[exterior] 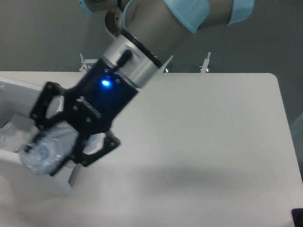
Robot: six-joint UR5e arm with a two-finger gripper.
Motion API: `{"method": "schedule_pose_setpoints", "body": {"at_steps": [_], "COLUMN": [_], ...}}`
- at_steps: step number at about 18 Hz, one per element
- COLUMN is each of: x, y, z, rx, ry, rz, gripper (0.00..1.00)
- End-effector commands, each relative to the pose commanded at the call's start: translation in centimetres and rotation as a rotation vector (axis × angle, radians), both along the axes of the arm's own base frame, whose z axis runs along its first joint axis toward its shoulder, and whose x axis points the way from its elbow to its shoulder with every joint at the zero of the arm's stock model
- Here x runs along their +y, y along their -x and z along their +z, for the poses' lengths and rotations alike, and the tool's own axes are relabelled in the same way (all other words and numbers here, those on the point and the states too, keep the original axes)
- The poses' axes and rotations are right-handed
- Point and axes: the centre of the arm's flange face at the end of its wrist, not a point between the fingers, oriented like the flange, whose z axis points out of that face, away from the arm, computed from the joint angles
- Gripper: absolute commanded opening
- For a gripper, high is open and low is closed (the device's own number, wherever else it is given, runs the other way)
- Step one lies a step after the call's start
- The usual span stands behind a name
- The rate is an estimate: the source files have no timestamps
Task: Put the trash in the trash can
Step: 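Lift the bottle and carry it over the trash bin, then lower the bottle into the bin and open the gripper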
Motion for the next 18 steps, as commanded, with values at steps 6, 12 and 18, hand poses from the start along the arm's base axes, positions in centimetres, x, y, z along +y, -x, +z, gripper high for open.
{"method": "schedule_pose_setpoints", "body": {"at_steps": [6,12,18], "x": [0.8,1.3,1.5], "y": [-5.3,-7.5,-8.8], "z": [-0.4,-2.3,-6.2], "rx": [-0.006,-0.017,0.0], "ry": [0.016,0.044,0.067], "rz": [-0.068,-0.1,-0.148], "gripper": [0.55,0.55,0.57]}}
